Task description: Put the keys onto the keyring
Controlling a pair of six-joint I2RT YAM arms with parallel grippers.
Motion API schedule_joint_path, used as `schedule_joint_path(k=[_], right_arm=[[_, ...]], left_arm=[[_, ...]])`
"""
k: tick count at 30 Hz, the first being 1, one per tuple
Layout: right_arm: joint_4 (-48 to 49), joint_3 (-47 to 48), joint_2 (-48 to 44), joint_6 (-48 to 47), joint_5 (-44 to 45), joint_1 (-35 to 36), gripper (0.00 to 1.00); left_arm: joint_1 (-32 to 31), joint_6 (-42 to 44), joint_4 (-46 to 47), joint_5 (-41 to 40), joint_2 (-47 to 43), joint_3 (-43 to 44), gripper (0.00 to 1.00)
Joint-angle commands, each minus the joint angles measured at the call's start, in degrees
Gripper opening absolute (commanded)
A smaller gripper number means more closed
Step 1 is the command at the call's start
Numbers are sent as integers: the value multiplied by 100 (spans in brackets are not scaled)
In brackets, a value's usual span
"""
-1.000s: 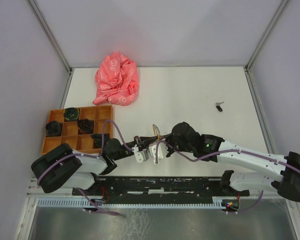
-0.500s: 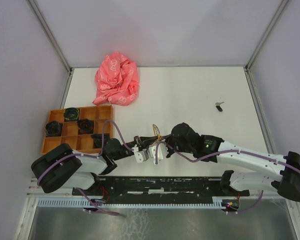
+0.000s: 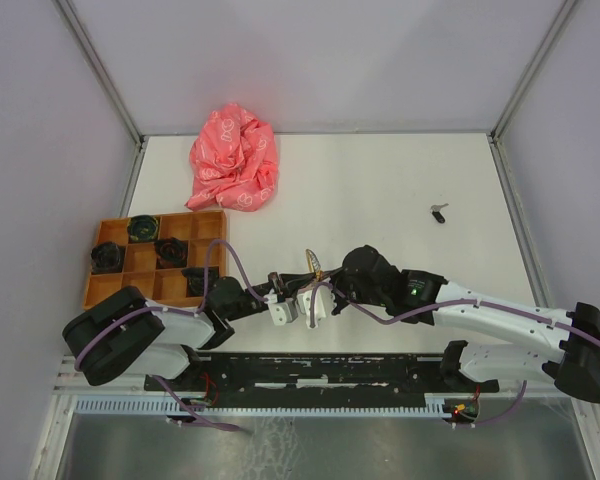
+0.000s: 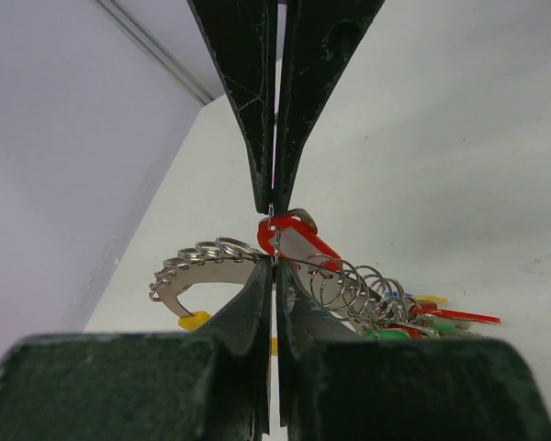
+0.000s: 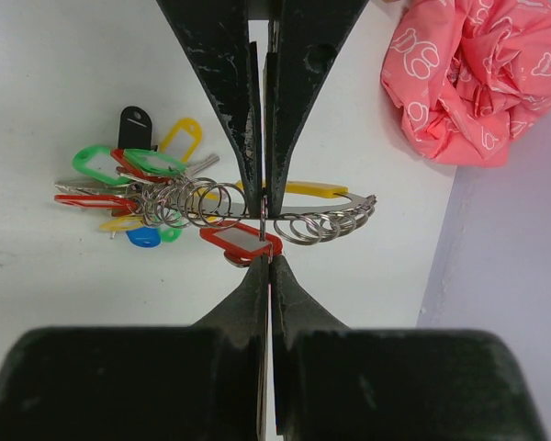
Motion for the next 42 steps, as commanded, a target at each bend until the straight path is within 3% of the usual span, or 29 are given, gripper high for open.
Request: schedule_joint_path(k=[1,42], right_arm=[[236,14,-1,28,-33,48,1],[245,-1,8,71,-57,123,1]], left_arm=[[-39,64,617,112,36,164,3],[-49,-28,552,49,81,233,3]])
